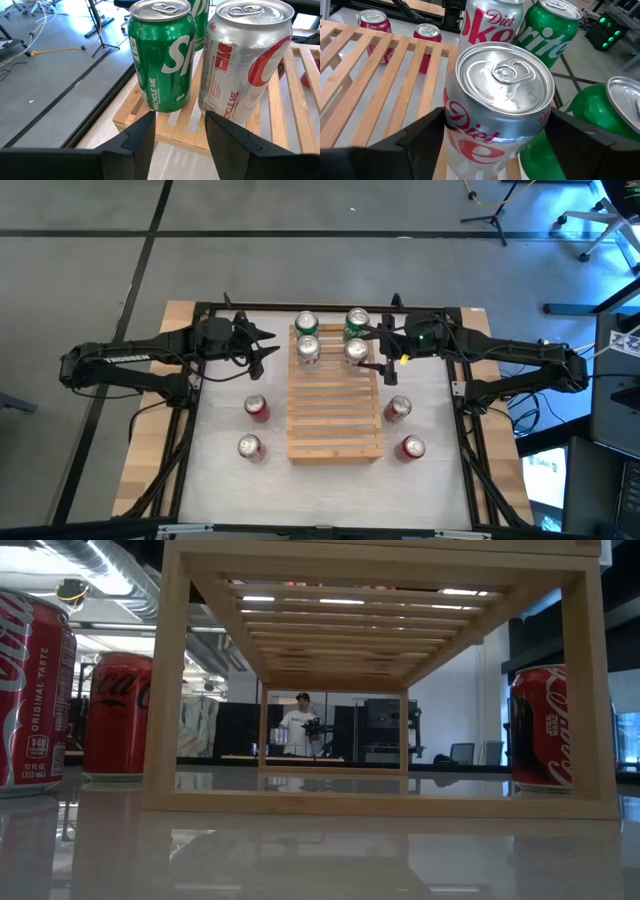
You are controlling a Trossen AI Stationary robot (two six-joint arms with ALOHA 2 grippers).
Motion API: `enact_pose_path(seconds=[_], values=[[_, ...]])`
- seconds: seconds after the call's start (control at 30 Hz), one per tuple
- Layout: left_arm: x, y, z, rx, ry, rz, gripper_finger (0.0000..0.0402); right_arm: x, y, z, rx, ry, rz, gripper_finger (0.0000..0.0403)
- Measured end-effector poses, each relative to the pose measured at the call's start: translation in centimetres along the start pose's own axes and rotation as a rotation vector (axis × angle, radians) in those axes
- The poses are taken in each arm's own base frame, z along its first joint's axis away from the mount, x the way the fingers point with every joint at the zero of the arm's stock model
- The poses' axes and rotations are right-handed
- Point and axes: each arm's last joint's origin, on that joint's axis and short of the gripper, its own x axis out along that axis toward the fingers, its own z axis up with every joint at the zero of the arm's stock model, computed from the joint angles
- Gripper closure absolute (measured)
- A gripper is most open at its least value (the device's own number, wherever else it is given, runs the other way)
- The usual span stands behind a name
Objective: Place canned beverage on shelf
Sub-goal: Put the red and silver soda can on the shelf aligned with the red and silver soda can
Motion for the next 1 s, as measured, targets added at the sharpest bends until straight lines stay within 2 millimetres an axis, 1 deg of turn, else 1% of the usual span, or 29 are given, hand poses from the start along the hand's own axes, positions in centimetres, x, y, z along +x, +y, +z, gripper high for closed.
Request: enact_pose_path(seconds=[0.9, 1.0], values=[[0.01, 0.01, 0.00, -0.001, 0.000, 0.000, 0.0239, 0.00, -0.01, -0.01, 0.000, 0.001, -0.001, 0.0082], [0.00, 0.00, 0.00, -0.001, 0.000, 0.000, 0.0239, 0.00, -0.01, -0.02, 0.000, 0.002, -0.001, 0.0074]])
